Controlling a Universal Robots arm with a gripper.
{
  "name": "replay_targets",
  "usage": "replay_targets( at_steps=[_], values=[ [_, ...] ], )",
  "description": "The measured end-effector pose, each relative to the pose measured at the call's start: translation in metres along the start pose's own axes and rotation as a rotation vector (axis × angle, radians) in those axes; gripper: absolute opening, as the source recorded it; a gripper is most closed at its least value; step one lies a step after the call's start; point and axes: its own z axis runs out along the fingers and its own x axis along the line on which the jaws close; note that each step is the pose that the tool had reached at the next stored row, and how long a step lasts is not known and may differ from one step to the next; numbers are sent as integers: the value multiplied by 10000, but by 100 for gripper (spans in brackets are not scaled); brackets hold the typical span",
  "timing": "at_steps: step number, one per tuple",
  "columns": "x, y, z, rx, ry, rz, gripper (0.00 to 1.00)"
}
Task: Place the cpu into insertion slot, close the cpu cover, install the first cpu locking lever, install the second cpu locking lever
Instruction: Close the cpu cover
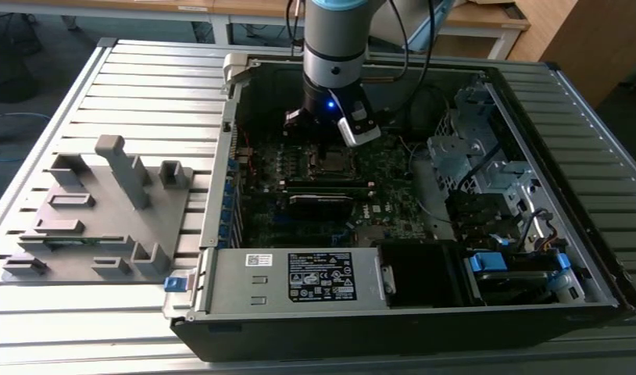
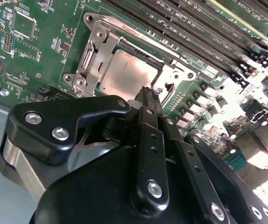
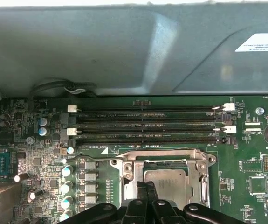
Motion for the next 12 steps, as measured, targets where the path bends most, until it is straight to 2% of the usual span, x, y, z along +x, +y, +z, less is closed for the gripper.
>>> replay_targets(
  at_steps=[9,12],
  values=[
    [86,-9,47,16,-2,5,10],
    [93,-15,79,21,-2,6,10]
  ],
)
